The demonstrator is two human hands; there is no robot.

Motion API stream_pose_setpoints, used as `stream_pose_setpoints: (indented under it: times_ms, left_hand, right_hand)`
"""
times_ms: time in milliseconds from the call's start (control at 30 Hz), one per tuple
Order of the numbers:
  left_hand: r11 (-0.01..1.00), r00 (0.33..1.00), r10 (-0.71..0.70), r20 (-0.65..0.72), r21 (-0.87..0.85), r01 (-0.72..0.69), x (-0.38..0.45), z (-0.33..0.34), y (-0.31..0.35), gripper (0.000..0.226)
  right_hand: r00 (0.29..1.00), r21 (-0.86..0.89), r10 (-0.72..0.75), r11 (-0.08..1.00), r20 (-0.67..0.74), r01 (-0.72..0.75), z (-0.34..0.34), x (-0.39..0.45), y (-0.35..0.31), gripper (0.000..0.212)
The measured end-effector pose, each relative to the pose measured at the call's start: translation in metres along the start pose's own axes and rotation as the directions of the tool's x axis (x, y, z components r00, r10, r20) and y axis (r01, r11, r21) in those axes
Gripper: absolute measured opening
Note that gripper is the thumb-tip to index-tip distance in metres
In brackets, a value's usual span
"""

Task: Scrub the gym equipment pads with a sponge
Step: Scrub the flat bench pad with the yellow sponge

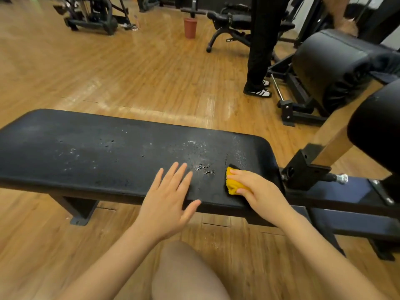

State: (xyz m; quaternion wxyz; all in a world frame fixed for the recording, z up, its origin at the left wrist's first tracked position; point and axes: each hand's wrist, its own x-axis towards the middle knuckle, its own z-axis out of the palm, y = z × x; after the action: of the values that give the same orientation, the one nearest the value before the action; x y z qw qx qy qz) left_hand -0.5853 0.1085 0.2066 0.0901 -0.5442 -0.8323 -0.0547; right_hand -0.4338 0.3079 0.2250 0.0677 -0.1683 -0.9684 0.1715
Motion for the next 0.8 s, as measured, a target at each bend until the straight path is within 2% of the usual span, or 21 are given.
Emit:
stream_pose_setpoints:
  times_ms: [67,200,333,433,600,800]
  left_hand:
    - [0.997,0.998,-0.068,-0.003,0.034,0.068,-0.012,0.002,-0.019,0.075]
    - [0.976,0.978,-0.201,0.056,0.098,0.195,-0.020,0.012,-0.047,0.087]
    - [0.970,0.972,-0.218,0.088,0.132,0.206,-0.029,0.019,-0.052,0.088]
    - [0.967,0.970,-0.235,0.056,0.116,0.228,-0.028,0.020,-0.051,0.085]
    - [0.966,0.968,-0.246,0.044,0.093,0.241,-0.028,0.025,-0.050,0.083]
    - [0.960,0.958,-0.277,0.069,0.066,0.273,-0.027,0.023,-0.049,0.086]
  right_hand:
    - [1.000,-0.001,0.020,1.000,-0.001,-0.020,-0.011,0.016,0.007,0.042]
    - [0.988,0.016,0.128,0.992,-0.089,-0.128,-0.040,0.086,0.013,0.042]
    - [0.966,-0.016,0.258,0.966,0.020,-0.258,-0.026,0.136,0.030,0.044]
    - [0.950,-0.038,0.311,0.950,-0.009,-0.311,-0.012,0.141,0.035,0.043]
    - [0.960,-0.032,0.269,0.962,-0.074,-0.272,-0.002,0.119,0.028,0.046]
    - [0.995,0.015,0.067,0.998,-0.069,-0.066,0.011,0.050,-0.012,0.041]
